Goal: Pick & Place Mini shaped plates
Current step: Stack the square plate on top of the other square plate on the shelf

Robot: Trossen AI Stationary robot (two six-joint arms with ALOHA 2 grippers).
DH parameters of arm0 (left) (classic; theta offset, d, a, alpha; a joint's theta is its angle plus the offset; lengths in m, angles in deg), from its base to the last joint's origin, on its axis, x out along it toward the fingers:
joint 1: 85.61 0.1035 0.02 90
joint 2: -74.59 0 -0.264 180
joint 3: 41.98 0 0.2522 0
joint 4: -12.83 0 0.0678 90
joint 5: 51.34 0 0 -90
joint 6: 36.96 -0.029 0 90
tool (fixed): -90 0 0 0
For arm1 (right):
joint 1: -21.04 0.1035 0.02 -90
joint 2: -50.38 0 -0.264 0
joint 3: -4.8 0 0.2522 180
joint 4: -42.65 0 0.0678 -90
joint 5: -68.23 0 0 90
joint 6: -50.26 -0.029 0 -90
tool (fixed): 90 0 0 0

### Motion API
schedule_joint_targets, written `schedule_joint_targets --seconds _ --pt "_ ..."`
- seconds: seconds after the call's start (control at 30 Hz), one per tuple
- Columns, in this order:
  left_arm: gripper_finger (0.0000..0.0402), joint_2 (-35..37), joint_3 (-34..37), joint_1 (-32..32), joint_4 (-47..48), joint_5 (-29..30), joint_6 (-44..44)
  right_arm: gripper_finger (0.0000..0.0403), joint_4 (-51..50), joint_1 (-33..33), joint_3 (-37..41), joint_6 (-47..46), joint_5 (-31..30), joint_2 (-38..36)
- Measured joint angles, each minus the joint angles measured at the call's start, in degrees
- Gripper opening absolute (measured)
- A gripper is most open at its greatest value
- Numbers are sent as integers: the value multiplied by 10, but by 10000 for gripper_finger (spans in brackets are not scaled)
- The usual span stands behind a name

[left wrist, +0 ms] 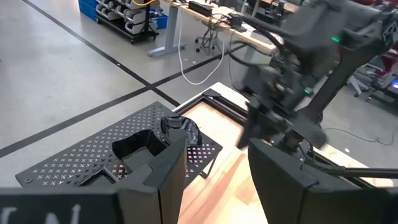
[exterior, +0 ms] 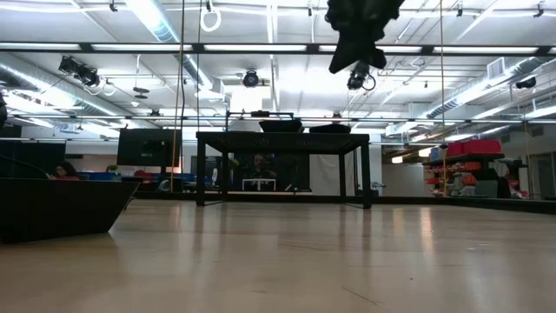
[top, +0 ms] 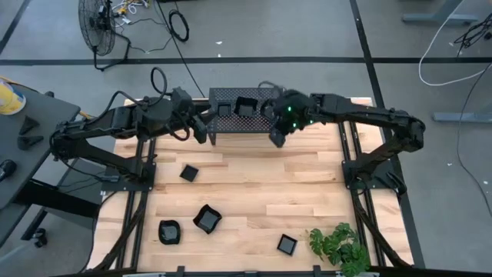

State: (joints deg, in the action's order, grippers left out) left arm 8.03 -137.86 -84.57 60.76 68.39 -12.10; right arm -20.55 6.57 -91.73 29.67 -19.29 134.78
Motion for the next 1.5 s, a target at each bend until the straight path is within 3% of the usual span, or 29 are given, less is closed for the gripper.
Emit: schedule_joint_targets --seconds 0.2,0.77,1.1,1.23,1.5 --pt "177 0 0 0 1 -1 0 7 -55 80 0 -4 0 -14" --pt "177 0 0 0 5 -48 -22 27 -110 276 0 -205 -10 -18" --pt "177 0 0 -1 13 -122 -46 32 -99 363 0 -324 -41 -6" --pt "177 0 0 -1 13 -125 -46 62 -82 399 0 -352 -45 30" --pt "177 0 0 -1 16 -146 -51 173 -57 448 0 -375 -19 111"
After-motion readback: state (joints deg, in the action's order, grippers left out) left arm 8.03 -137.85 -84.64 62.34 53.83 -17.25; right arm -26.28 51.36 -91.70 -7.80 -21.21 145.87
